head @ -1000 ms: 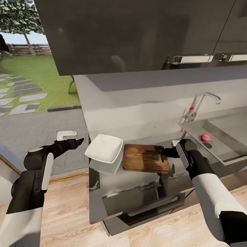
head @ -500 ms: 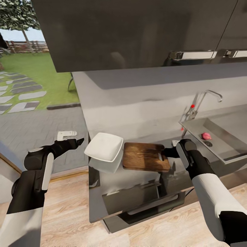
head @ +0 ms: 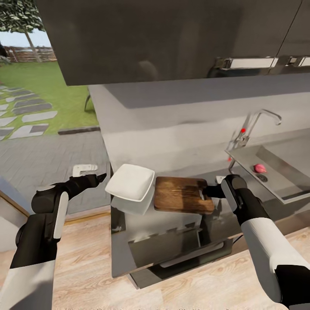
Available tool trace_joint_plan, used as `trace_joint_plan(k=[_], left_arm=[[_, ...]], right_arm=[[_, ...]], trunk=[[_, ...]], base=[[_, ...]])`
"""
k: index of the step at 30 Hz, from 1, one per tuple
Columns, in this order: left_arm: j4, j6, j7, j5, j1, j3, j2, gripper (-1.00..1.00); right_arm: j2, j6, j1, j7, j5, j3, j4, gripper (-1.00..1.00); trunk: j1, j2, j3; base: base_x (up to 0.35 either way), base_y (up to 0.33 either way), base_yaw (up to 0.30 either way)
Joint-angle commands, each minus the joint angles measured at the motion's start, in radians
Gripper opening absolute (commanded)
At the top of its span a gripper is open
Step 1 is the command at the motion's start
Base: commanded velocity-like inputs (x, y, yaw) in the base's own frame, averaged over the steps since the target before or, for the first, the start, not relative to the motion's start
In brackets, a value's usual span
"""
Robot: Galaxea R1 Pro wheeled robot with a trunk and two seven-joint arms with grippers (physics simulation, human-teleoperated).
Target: In the kitchen, take the Vidalia onion out of the sink, dice it on the chopping board with the paring knife, put the diced onion into the bowl on the countertop, then place both the paring knife and the chopping board into the sink.
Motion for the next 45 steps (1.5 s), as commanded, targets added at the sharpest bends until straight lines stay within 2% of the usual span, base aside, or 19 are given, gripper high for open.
trace_joint_plan(k=[1,12,45], left_arm=[[-0.001,0.006,-0.004,0.001,-0.001,0.001,0.000,1.00],[-0.001,0.006,-0.004,0.000,-0.001,0.001,0.000,1.00],[0.000,0.005,-0.004,0.001,-0.001,0.001,0.000,1.00]], right_arm=[[0.000,0.003,-0.001,-0.010,-0.011,0.001,-0.001,1.00],[0.000,0.003,-0.001,-0.010,-0.011,0.002,-0.001,1.00],[0.000,0.003,-0.001,-0.010,-0.011,0.002,-0.001,1.00]], trunk=[[0.001,-0.002,-0.003],[0.001,-0.002,-0.014],[0.001,-0.002,-0.015]], base=[[0.000,0.000,0.000],[0.000,0.000,0.000],[0.000,0.000,0.000]])
